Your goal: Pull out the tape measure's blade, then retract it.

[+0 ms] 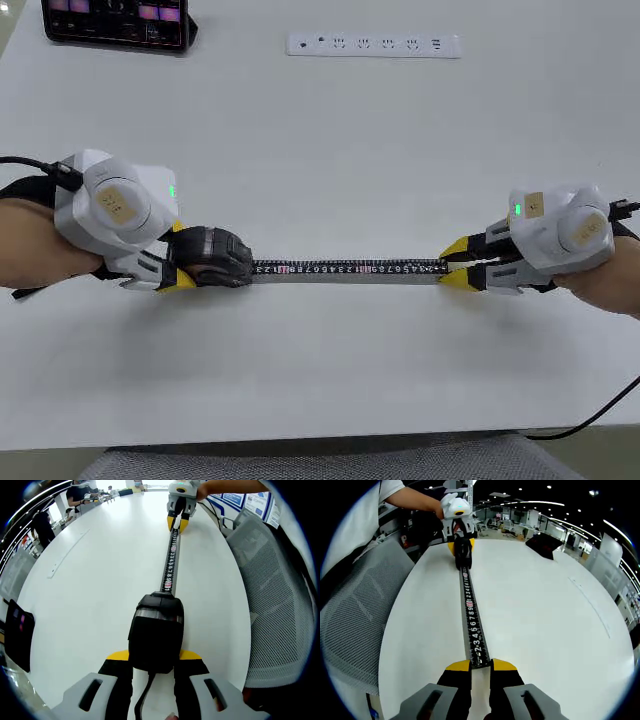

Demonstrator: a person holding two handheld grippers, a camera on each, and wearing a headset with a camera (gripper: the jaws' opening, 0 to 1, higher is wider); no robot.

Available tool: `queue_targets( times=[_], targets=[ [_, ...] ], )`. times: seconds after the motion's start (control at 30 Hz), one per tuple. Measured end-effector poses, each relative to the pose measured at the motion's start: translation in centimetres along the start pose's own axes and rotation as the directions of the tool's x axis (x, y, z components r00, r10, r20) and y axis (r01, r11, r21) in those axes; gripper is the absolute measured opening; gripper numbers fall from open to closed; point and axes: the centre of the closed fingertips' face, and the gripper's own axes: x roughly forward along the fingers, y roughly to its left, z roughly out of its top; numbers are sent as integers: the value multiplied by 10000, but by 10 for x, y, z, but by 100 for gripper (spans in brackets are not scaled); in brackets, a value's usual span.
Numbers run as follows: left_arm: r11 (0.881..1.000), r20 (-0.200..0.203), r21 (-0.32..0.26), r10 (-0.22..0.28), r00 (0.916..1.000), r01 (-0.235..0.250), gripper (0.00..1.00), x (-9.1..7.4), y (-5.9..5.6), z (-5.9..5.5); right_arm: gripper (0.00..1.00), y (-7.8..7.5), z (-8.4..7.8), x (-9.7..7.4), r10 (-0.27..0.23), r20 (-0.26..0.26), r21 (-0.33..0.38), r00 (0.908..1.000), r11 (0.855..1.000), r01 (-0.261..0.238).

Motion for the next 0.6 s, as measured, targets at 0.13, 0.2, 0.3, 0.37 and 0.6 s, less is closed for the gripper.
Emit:
queue_targets(
  times=[0.13,0.2,0.3,0.37,0.6],
  targets=[
    [10000,17,-20,46,10000,-46,26,0,0,0,9,0,1,1,-24,-73,5,10000,10000,24],
    [10000,32,-27,73,10000,-73,27,0,0,1,9,0,1,2,5,-124,22,9999,10000,-4],
    [9999,56,-99,95,9999,-94,27,0,1,1,10,2,0,2,48,-188,-5,9998,10000,-48],
    [9998,22,-59,181,9998,-181,27,0,1,2,10,1,0,2,38,-171,-17,9998,10000,-38],
    [9996,5,-117,253,9997,-253,27,-1,0,2,10,1,-1,3,141,-280,32,9995,9999,-140]
  ],
)
